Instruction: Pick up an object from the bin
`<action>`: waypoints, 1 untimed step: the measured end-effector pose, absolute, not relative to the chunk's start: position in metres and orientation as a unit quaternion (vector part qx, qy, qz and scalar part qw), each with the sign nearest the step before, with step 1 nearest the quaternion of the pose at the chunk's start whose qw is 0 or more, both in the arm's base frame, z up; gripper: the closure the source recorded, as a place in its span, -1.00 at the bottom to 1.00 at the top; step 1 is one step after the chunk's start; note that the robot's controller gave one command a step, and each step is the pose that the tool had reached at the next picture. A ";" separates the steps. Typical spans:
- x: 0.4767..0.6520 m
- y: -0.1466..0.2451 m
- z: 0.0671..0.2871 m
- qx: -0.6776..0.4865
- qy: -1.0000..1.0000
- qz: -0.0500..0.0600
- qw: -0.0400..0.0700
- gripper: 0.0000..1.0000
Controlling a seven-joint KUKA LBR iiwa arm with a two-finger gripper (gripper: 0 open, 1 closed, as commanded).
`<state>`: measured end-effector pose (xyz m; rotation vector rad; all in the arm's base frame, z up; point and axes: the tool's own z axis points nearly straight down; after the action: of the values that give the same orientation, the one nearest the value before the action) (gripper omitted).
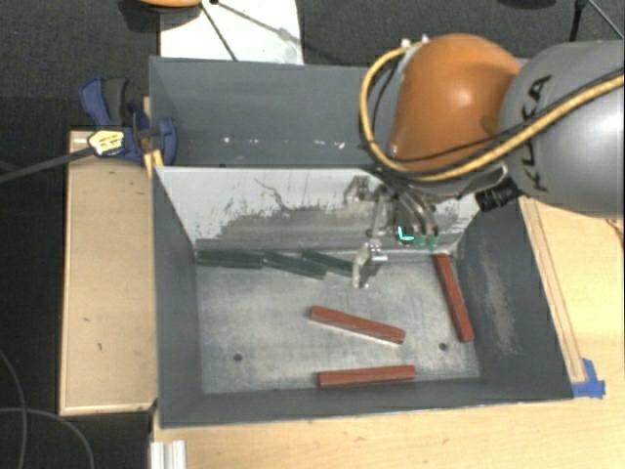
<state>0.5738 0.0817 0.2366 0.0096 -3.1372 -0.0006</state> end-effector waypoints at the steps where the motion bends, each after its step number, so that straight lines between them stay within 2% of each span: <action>1: 0.575 0.081 0.241 0.002 -1.000 -0.001 -0.002 -1.00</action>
Offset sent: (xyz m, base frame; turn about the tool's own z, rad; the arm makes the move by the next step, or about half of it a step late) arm -0.0560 -0.0395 -0.1666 -0.0966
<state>0.5754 0.0813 0.2408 0.0058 -3.1453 -0.0021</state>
